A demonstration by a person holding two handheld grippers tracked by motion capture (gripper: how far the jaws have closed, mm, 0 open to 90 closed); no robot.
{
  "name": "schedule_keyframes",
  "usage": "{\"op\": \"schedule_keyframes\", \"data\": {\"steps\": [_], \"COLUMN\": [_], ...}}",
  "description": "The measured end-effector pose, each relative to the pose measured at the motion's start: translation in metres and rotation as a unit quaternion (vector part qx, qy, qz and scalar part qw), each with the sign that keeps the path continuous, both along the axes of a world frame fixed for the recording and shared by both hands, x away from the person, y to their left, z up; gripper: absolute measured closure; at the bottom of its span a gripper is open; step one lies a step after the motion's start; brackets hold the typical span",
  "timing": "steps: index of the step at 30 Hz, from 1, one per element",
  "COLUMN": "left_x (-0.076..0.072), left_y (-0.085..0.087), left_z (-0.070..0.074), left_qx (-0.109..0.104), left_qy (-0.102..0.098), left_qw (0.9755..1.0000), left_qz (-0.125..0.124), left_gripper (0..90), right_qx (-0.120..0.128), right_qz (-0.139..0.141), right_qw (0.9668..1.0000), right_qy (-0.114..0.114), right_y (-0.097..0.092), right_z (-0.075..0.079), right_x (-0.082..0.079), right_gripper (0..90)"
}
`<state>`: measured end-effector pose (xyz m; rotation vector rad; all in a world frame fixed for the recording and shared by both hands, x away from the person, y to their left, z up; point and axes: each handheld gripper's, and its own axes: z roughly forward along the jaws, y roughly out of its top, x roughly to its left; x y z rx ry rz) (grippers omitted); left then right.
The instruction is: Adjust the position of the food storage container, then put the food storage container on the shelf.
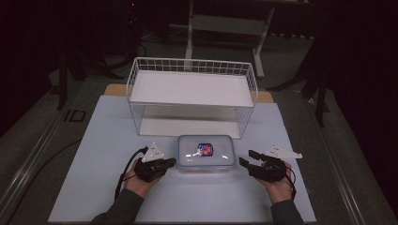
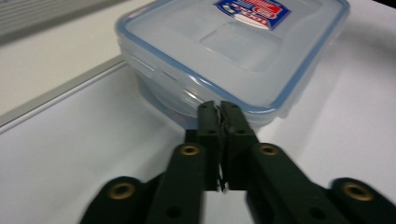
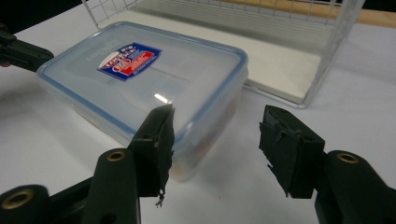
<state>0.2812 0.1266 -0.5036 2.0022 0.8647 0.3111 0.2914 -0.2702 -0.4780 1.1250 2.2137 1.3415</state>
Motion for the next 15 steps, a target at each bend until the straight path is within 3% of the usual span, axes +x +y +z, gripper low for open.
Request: {"op": "schedule_keyframes", "data": {"steps": [7,11,13,15], "left_x": [0.002,0.007,0.011,0.015], "left_y": [0.004,0.004,0.004,0.001], "left_z": [0.006,0.007,0.008,0.009], "left_qx": [-0.027,-0.038,-0.055,-0.057], "left_qy": [0.004,0.008,0.02,0.031], "left_qw": [0.9996,0.9992,0.9982,0.9977], "left_qz": [0.009,0.011,0.012,0.02], "left_gripper": [67.6,66.8,62.2,55.9], "right_qx": [0.007,0.006,0.01,0.013], "right_qz": [-0.002,-0.006,-0.003,0.002], "right_qw": [1.0,0.9999,0.9999,0.9997], "right_qy": [0.003,0.008,0.013,0.02], "right_y": [-0.001,-0.001,0.0,0.002], "right_z": [0.001,0.0,0.0,0.0], "right_x": [0.011,0.016,0.018,0.021], "right_gripper": [44.1,43.9,43.3,41.8]}}
